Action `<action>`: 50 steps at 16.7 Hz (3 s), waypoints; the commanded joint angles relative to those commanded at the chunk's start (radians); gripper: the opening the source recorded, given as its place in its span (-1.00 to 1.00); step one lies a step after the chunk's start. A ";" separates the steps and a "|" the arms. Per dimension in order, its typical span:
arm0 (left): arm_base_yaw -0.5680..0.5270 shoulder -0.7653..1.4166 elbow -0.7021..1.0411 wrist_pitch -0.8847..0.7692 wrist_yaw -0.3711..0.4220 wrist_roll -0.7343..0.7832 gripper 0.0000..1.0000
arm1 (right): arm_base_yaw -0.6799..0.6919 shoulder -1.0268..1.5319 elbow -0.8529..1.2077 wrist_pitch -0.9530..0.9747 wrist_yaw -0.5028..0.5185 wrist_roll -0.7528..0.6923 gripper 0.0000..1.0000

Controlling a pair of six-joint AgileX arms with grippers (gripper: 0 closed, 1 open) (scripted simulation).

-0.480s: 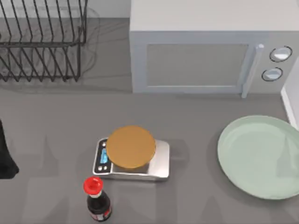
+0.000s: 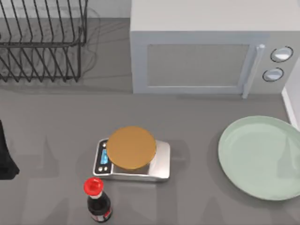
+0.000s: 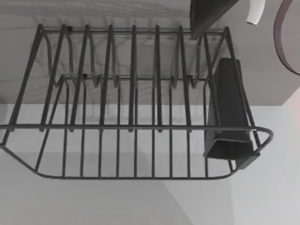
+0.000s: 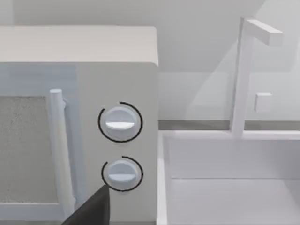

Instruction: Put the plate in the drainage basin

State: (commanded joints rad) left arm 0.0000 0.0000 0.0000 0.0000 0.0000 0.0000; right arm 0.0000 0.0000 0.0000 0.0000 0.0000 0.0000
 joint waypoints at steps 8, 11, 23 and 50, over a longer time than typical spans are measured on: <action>0.000 0.000 0.000 0.000 0.000 0.000 1.00 | 0.000 0.000 0.000 0.000 0.000 0.000 1.00; 0.000 0.000 0.000 0.000 0.000 0.000 1.00 | 0.000 0.000 0.000 0.000 0.000 0.000 1.00; 0.000 0.000 0.000 0.000 0.000 0.000 1.00 | 0.100 0.296 0.262 -0.203 0.000 0.103 1.00; 0.000 0.000 0.000 0.000 0.000 0.000 1.00 | 0.539 1.910 1.419 -1.081 0.001 0.558 1.00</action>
State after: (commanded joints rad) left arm 0.0000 0.0000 0.0000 0.0000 0.0000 0.0000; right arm 0.5392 1.9104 1.4191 -1.0811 0.0006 0.5582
